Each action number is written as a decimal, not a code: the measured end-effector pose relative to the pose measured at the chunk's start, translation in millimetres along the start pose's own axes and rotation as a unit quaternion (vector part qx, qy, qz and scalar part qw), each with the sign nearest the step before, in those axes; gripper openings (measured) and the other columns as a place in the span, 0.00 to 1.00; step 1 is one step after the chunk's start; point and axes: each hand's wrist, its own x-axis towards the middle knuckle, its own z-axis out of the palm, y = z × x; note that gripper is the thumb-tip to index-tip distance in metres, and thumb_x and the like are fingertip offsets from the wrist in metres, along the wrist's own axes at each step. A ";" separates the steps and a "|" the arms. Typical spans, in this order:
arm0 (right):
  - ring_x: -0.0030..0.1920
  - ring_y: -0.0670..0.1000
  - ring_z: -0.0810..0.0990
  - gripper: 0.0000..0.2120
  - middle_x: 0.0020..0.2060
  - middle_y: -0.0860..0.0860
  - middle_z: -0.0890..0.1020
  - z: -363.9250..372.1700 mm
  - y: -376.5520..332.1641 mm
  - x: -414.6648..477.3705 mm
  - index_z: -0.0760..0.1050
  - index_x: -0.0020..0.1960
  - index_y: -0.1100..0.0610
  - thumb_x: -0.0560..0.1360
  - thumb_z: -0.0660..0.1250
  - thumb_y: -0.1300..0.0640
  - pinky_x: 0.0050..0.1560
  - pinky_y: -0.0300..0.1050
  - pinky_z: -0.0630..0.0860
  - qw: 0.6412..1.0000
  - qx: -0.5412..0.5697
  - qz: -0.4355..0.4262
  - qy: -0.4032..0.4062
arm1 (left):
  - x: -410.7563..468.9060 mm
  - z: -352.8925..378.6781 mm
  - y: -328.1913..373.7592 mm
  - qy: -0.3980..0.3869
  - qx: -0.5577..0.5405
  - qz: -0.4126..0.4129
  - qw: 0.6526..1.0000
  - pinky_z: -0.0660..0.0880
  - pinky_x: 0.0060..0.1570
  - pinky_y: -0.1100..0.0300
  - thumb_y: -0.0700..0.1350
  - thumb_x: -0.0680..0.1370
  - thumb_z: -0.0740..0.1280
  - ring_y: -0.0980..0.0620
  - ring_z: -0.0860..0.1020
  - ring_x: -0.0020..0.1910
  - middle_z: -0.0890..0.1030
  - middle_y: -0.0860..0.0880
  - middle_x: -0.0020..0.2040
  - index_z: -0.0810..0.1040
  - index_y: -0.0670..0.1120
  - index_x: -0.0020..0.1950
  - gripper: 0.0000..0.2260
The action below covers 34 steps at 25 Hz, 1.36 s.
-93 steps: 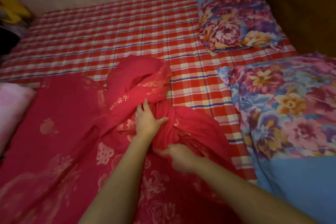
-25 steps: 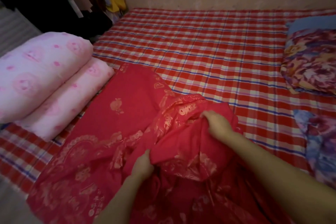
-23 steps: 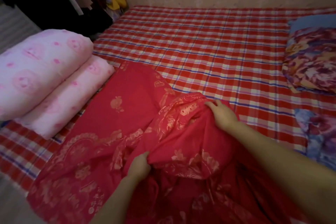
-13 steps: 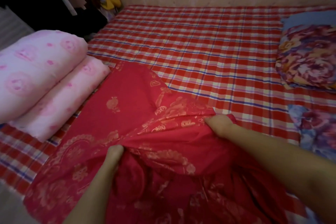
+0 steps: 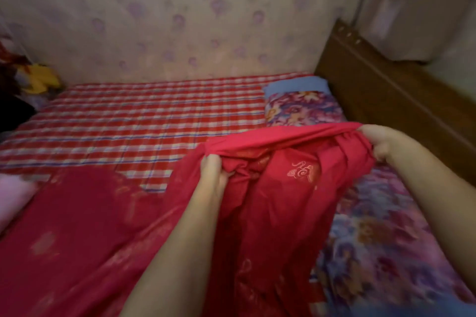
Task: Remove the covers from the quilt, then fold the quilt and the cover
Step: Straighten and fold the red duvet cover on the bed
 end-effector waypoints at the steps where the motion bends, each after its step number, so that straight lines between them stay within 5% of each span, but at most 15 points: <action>1: 0.25 0.56 0.81 0.17 0.27 0.60 0.82 -32.6 4.1 -4.8 0.78 0.40 0.64 0.79 0.54 0.60 0.24 0.55 0.77 1.000 -0.012 -0.003 0.023 | -3.6 39.6 -7.7 0.000 -0.012 -0.011 1.000 0.73 0.55 0.38 0.40 0.76 0.65 0.43 0.76 0.53 0.76 0.39 0.63 0.72 0.41 0.64 0.17; 4: 0.22 0.53 0.79 0.11 0.25 0.60 0.81 -118.3 26.6 -7.5 0.73 0.42 0.64 0.80 0.56 0.63 0.19 0.42 0.74 0.996 -0.071 0.030 0.048 | 0.2 136.6 -36.4 0.000 -0.010 0.007 1.000 0.73 0.57 0.38 0.34 0.78 0.58 0.43 0.78 0.55 0.78 0.42 0.56 0.72 0.39 0.63 0.14; 9: 0.49 0.57 0.76 0.15 0.57 0.64 0.77 -252.1 66.4 81.5 0.73 0.60 0.71 0.77 0.64 0.64 0.48 0.50 0.72 0.962 -0.092 -0.007 0.258 | 1.2 270.9 -130.7 -0.057 0.241 0.137 0.959 0.78 0.54 0.50 0.41 0.67 0.72 0.49 0.81 0.48 0.81 0.43 0.52 0.76 0.40 0.58 0.20; 12: 0.61 0.60 0.75 0.17 0.63 0.65 0.75 -258.5 103.9 119.2 0.71 0.64 0.68 0.77 0.58 0.66 0.60 0.49 0.70 0.935 -0.159 -0.018 0.316 | -48.5 292.9 -185.5 -0.332 0.436 -0.006 0.836 0.74 0.34 0.62 0.37 0.74 0.70 0.59 0.76 0.29 0.79 0.52 0.38 0.75 0.46 0.53 0.10; 14: 0.64 0.61 0.73 0.20 0.63 0.64 0.75 -240.1 130.9 131.0 0.70 0.66 0.64 0.75 0.61 0.65 0.63 0.49 0.68 0.935 -0.141 -0.072 0.317 | -62.8 281.1 -215.7 -0.426 0.485 -0.170 0.745 0.72 0.29 0.70 0.39 0.78 0.65 0.63 0.75 0.27 0.80 0.57 0.37 0.70 0.49 0.64 0.15; 17: 0.53 0.62 0.79 0.17 0.52 0.65 0.80 -193.9 164.2 159.1 0.74 0.58 0.67 0.75 0.67 0.56 0.56 0.52 0.73 0.963 -0.116 -0.079 0.229 | -43.6 228.5 -244.8 -0.271 0.554 -0.119 0.778 0.76 0.45 0.67 0.44 0.75 0.70 0.61 0.80 0.44 0.81 0.50 0.51 0.66 0.45 0.71 0.26; 19: 0.54 0.63 0.78 0.30 0.53 0.67 0.79 -161.9 181.9 170.2 0.75 0.57 0.70 0.74 0.66 0.43 0.57 0.53 0.73 0.984 -0.137 0.020 0.109 | -34.3 181.5 -256.7 -0.122 0.706 -0.032 0.696 0.64 0.68 0.50 0.55 0.69 0.75 0.46 0.67 0.70 0.66 0.42 0.71 0.56 0.45 0.76 0.43; 22: 0.68 0.62 0.68 0.42 0.68 0.64 0.69 -126.8 207.4 187.7 0.67 0.68 0.67 0.68 0.69 0.36 0.65 0.53 0.67 0.951 -0.278 0.091 0.099 | -42.8 117.9 -284.5 -0.095 0.804 -0.126 0.574 0.57 0.69 0.41 0.60 0.66 0.73 0.39 0.60 0.73 0.61 0.39 0.74 0.58 0.43 0.75 0.45; 24: 0.64 0.60 0.74 0.30 0.64 0.63 0.74 -117.7 207.7 187.0 0.71 0.65 0.66 0.72 0.71 0.47 0.60 0.50 0.72 0.934 -0.338 0.065 0.091 | -44.2 105.8 -285.7 -0.095 0.789 -0.098 0.599 0.69 0.58 0.50 0.53 0.74 0.69 0.41 0.75 0.62 0.77 0.37 0.60 0.77 0.42 0.55 0.17; 26: 0.46 0.56 0.82 0.12 0.45 0.63 0.82 -130.2 191.2 196.2 0.78 0.49 0.66 0.75 0.69 0.55 0.43 0.42 0.77 0.955 -0.292 0.041 0.029 | -34.7 121.8 -275.3 -0.057 0.754 -0.013 0.655 0.69 0.50 0.50 0.46 0.79 0.62 0.39 0.78 0.54 0.80 0.35 0.52 0.79 0.36 0.47 0.14; 28: 0.21 0.46 0.74 0.13 0.20 0.53 0.75 -164.6 152.8 200.5 0.70 0.35 0.59 0.70 0.74 0.59 0.21 0.35 0.68 0.997 0.028 0.042 -0.052 | -24.7 155.9 -254.3 -0.030 0.652 0.044 0.756 0.72 0.45 0.51 0.43 0.81 0.58 0.39 0.79 0.46 0.80 0.34 0.45 0.78 0.34 0.44 0.15; 29: 0.16 0.42 0.69 0.15 0.16 0.48 0.71 -183.1 130.6 205.5 0.67 0.34 0.57 0.69 0.74 0.59 0.18 0.33 0.65 0.976 0.206 0.030 -0.062 | -17.9 174.6 -246.4 -0.019 0.577 0.030 0.816 0.74 0.41 0.54 0.42 0.81 0.57 0.42 0.80 0.39 0.80 0.37 0.39 0.77 0.37 0.41 0.15; 31: 0.20 0.40 0.73 0.11 0.20 0.45 0.75 -211.4 84.9 203.3 0.67 0.38 0.55 0.78 0.62 0.59 0.23 0.30 0.70 0.903 0.423 -0.022 -0.070 | -7.7 204.2 -239.5 -0.030 0.437 0.019 0.899 0.75 0.37 0.62 0.40 0.82 0.57 0.54 0.80 0.33 0.80 0.47 0.35 0.75 0.44 0.41 0.12; 32: 0.29 0.41 0.78 0.09 0.30 0.46 0.81 -220.1 70.0 199.8 0.69 0.42 0.53 0.80 0.56 0.61 0.34 0.32 0.76 0.880 0.467 -0.065 -0.061 | -2.0 211.4 -239.9 -0.059 0.431 0.025 0.900 0.75 0.44 0.66 0.40 0.82 0.58 0.56 0.82 0.42 0.81 0.46 0.44 0.76 0.43 0.50 0.07; 34: 0.47 0.48 0.77 0.10 0.50 0.48 0.78 -215.4 62.4 191.3 0.71 0.50 0.50 0.81 0.55 0.63 0.55 0.42 0.74 0.877 0.457 -0.133 -0.061 | 0.4 207.1 -252.9 -0.111 0.547 0.018 0.830 0.63 0.65 0.64 0.47 0.79 0.65 0.51 0.70 0.68 0.71 0.45 0.68 0.63 0.40 0.73 0.25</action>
